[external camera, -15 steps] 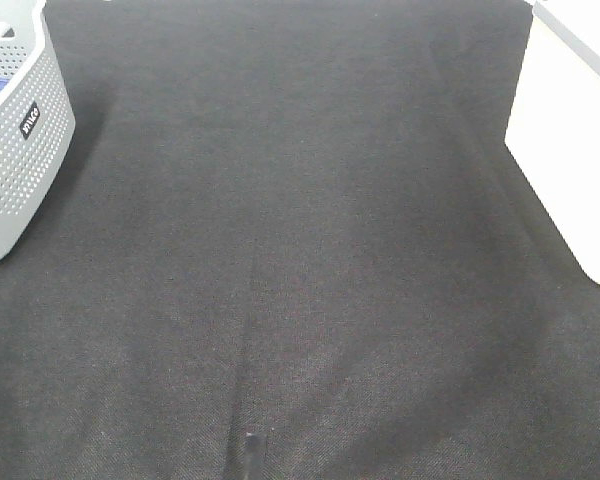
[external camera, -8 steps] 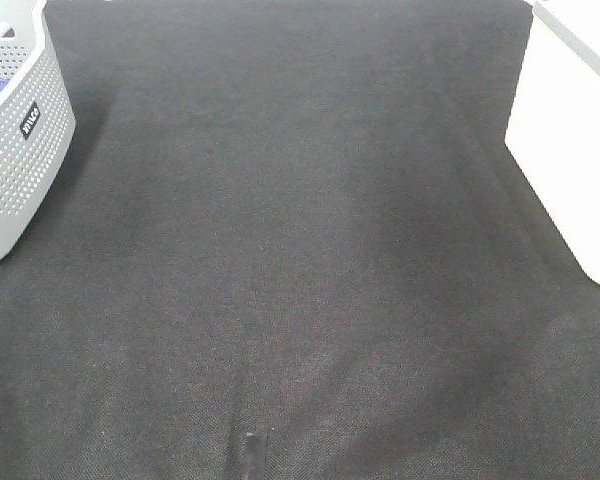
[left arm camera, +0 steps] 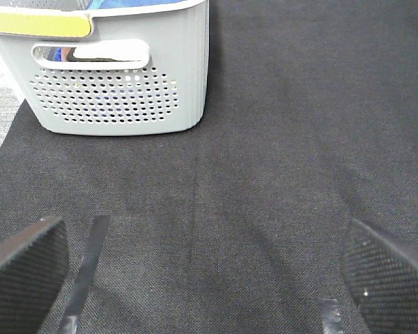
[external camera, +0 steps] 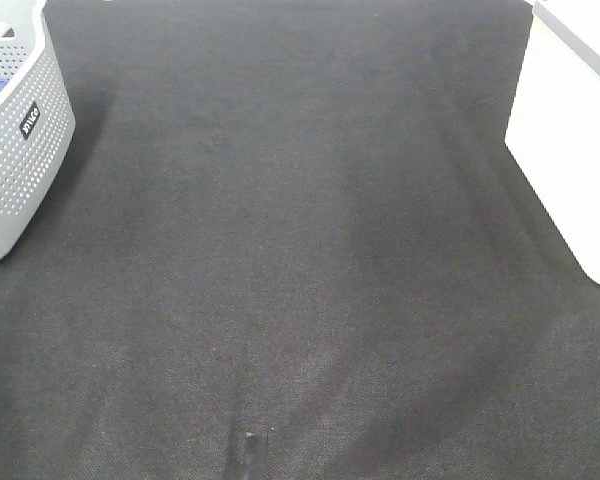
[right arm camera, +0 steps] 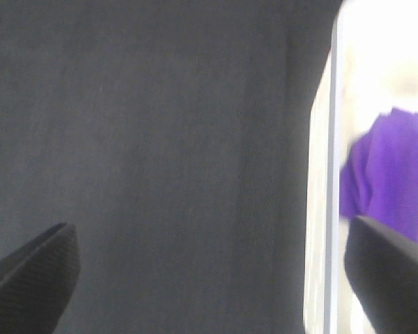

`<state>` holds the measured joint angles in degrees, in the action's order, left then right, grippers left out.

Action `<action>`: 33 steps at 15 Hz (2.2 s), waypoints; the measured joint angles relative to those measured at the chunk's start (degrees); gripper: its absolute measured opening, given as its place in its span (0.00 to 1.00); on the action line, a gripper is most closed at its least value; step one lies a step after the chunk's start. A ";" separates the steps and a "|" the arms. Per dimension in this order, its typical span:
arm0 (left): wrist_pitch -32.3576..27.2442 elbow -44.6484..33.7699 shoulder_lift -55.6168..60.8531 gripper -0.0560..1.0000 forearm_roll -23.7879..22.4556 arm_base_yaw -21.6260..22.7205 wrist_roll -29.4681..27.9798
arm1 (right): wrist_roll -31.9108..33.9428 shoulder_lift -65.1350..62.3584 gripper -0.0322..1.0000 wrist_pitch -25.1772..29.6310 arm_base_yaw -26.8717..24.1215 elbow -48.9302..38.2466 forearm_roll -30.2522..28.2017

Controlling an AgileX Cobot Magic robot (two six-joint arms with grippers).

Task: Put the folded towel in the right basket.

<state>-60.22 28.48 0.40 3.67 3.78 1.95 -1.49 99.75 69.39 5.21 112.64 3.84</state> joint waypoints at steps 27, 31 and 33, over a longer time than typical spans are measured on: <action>0.00 0.00 0.00 0.99 -0.06 0.00 -0.06 | -2.58 -99.92 0.96 -6.13 0.00 -86.23 -0.57; 0.00 0.00 0.00 0.99 -0.06 0.00 -0.06 | -1.55 -99.92 0.96 -6.13 0.00 -86.23 -0.17; 0.00 0.00 0.00 0.99 -0.06 0.00 -0.06 | -1.55 -99.92 0.96 -6.13 0.00 -86.23 -0.17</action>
<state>-60.22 28.48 0.40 3.61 3.78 1.89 -3.04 -0.17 63.25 5.21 26.41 3.67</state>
